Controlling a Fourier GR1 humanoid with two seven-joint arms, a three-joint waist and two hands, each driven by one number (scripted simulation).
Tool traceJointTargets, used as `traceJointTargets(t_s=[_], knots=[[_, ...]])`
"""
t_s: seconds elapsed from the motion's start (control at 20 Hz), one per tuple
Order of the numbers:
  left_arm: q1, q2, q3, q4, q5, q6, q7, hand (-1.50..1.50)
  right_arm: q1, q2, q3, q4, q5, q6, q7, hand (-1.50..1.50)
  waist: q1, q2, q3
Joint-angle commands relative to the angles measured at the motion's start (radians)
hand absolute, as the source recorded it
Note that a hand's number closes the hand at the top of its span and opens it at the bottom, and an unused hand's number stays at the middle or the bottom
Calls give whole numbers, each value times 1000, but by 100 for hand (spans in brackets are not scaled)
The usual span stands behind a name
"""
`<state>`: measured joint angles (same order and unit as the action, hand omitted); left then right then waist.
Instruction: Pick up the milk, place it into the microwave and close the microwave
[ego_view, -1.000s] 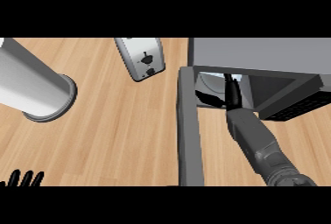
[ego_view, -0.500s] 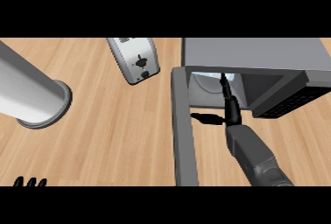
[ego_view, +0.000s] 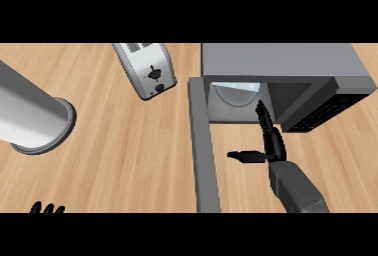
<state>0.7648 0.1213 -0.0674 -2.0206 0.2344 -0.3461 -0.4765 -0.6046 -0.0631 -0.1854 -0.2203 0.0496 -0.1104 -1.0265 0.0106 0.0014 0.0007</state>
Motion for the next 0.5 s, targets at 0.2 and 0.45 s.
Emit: traceJointTargets(t_s=[0.2, 0.45], knots=[[-125, -50, -46, 127, -78, 36, 19, -150, 203, -34, 32, -175, -15, 88, -48, -150, -28, -7, -2], [-156, 18, -82, 137, -90, -56, 41, -150, 316, -99, 18, -278, -51, 146, -63, 150, -29, -6, -2]])
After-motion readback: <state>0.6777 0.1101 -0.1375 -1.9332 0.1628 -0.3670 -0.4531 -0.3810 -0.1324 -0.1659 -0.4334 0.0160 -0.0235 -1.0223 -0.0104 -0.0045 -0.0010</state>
